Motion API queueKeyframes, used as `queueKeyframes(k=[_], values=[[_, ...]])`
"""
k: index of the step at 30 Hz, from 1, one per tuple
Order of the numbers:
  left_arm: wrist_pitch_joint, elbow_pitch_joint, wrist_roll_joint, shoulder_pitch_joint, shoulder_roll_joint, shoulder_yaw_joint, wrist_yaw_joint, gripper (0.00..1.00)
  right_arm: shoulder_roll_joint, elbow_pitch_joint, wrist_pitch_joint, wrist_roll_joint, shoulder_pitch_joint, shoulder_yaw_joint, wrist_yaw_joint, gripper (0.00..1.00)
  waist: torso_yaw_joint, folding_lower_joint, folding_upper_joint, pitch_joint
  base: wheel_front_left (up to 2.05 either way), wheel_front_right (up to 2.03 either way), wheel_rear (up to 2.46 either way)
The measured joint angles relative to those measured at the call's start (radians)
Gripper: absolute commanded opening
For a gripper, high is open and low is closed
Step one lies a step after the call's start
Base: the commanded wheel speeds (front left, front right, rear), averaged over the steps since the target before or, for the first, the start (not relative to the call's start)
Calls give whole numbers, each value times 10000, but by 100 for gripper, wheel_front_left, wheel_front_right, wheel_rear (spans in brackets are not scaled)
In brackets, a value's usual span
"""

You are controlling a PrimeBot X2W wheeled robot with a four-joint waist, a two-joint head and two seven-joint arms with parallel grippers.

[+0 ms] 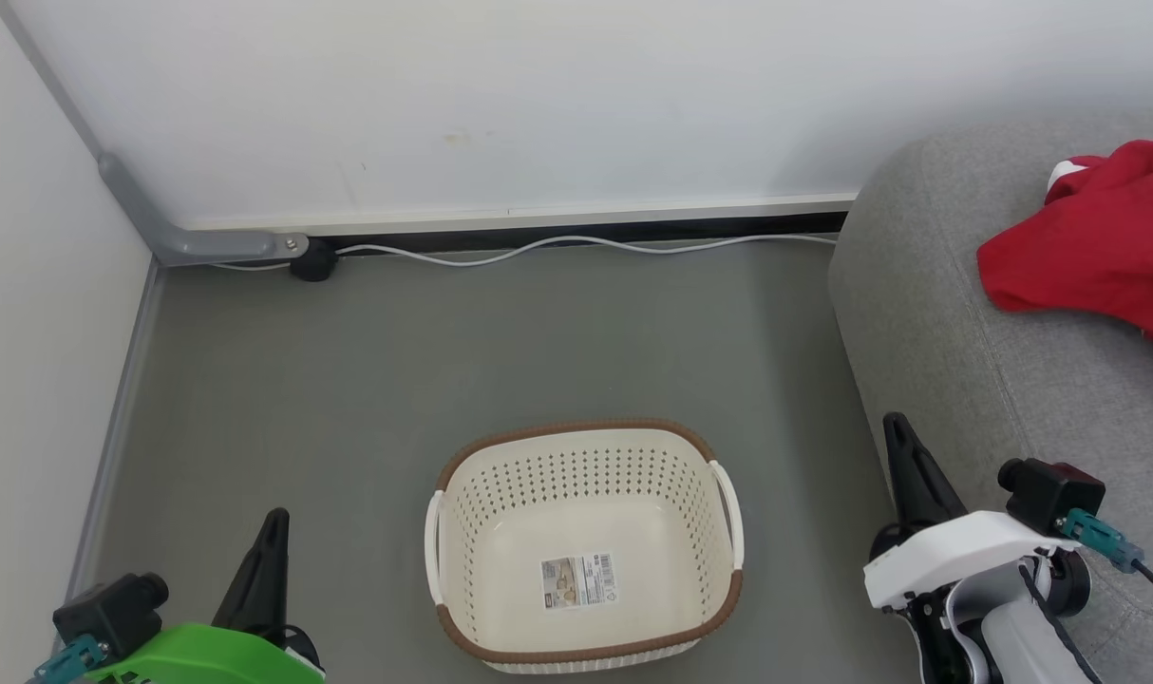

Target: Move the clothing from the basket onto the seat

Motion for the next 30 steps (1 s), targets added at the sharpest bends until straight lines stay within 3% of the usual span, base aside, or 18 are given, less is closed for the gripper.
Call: queueKeyframes(k=[30], values=[[836,683,-2970,-336,-426,984,-357,0,-10,-17,1030,4215,-17,-1018,374,0,-99,0,0,-98,0,0,0]])
